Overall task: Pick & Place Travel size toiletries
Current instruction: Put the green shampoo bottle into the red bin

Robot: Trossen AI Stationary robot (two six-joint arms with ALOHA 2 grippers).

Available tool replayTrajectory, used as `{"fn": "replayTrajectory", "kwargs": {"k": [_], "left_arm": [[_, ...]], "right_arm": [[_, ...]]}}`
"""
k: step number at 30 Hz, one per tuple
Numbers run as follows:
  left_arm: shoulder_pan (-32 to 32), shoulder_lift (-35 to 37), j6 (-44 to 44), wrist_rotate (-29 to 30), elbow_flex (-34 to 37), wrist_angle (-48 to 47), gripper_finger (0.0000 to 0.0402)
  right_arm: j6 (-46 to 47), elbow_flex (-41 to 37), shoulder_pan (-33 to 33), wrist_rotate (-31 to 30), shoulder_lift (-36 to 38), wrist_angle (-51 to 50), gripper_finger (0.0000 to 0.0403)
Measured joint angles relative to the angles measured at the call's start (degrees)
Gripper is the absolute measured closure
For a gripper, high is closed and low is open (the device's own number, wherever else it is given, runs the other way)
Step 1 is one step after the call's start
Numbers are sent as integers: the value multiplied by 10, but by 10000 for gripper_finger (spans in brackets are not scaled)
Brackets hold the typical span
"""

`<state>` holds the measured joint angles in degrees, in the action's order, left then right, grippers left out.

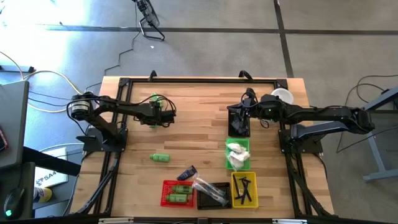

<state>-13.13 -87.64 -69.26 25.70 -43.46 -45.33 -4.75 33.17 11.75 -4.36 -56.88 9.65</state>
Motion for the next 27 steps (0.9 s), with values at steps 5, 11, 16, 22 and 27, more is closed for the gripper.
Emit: {"fn": "replayTrajectory", "kwargs": {"k": [5, 11, 16, 22, 27], "left_arm": [[0, 0, 5, -11, 0, 0, 218], [0, -1, 30, -48, 2, 7, 218], [0, 2, 50, -59, 33, 47, 219], [0, 2, 45, -57, 49, 53, 219], [0, 2, 50, -52, 49, 53, 218]], "right_arm": [[0, 0, 0, 0, 0, 0, 401], [0, 0, 0, 0, 0, 0, 401], [0, 0, 0, 0, 0, 0, 401], [0, 0, 0, 0, 0, 0, 401], [0, 0, 0, 0, 0, 0, 401]]}}
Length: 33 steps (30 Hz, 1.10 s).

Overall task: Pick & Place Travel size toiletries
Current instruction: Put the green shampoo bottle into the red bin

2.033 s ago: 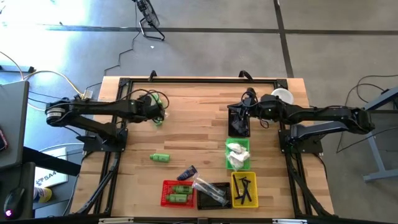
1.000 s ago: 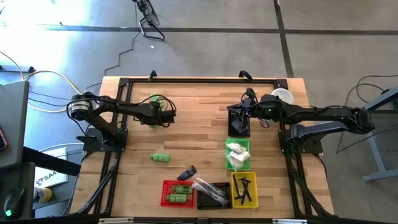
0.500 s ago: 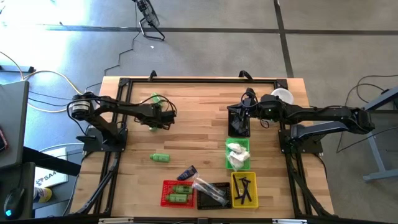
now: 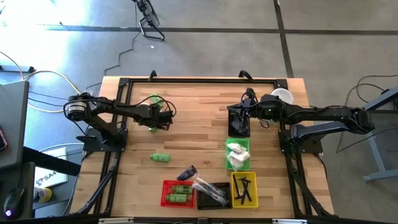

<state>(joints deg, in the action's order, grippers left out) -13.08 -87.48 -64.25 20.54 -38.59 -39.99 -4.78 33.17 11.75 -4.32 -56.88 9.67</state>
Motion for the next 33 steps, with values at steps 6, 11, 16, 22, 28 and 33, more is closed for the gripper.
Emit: {"fn": "replayTrajectory", "kwargs": {"k": [6, 11, 16, 22, 28, 33], "left_arm": [[0, 0, 1, 3, 0, 1, 219], [0, 0, 2, 3, 0, 2, 244], [0, -1, 1, 3, 0, 4, 267], [0, -1, 1, 3, 1, 4, 271], [0, -1, 13, 3, 1, 7, 273], [0, -1, 24, 5, 1, 11, 279]], "right_arm": [[0, 0, 0, 0, 0, 0, 401], [0, 0, 0, 0, 0, 0, 401], [0, 0, 0, 0, 0, 0, 401], [0, 0, 0, 0, 0, 0, 401], [0, 0, 0, 0, 0, 0, 401], [0, 0, 0, 0, 0, 0, 401]]}}
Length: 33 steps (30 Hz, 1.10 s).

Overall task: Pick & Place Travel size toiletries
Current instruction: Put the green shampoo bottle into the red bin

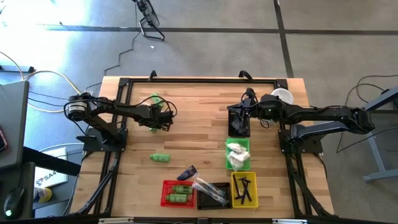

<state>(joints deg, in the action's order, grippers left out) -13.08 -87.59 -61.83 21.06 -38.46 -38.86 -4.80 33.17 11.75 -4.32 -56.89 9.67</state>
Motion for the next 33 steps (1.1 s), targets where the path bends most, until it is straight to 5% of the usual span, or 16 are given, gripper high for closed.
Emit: {"fn": "replayTrajectory", "kwargs": {"k": [18, 33], "left_arm": [[0, -1, 24, 1, -15, -5, 290], [-1, -2, 239, 20, -148, -30, 290]], "right_arm": [[-31, 0, 0, -2, 0, 8, 401], [-24, 0, 0, -2, 0, 1, 401]]}}
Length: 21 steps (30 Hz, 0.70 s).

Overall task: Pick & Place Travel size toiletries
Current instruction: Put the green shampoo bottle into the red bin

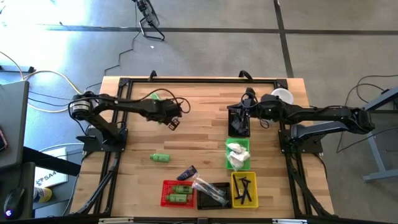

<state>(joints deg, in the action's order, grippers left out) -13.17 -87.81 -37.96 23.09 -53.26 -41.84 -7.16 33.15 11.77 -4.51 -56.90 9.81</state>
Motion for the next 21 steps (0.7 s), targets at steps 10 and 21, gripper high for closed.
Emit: {"fn": "replayTrajectory", "kwargs": {"k": [10, 21], "left_arm": [[0, 1, 147, 4, -75, 60, 290], [0, 2, 197, 4, -100, 67, 290]], "right_arm": [[43, 0, 0, 1, 0, -36, 401], [38, 0, 0, 1, 0, -36, 401]]}}
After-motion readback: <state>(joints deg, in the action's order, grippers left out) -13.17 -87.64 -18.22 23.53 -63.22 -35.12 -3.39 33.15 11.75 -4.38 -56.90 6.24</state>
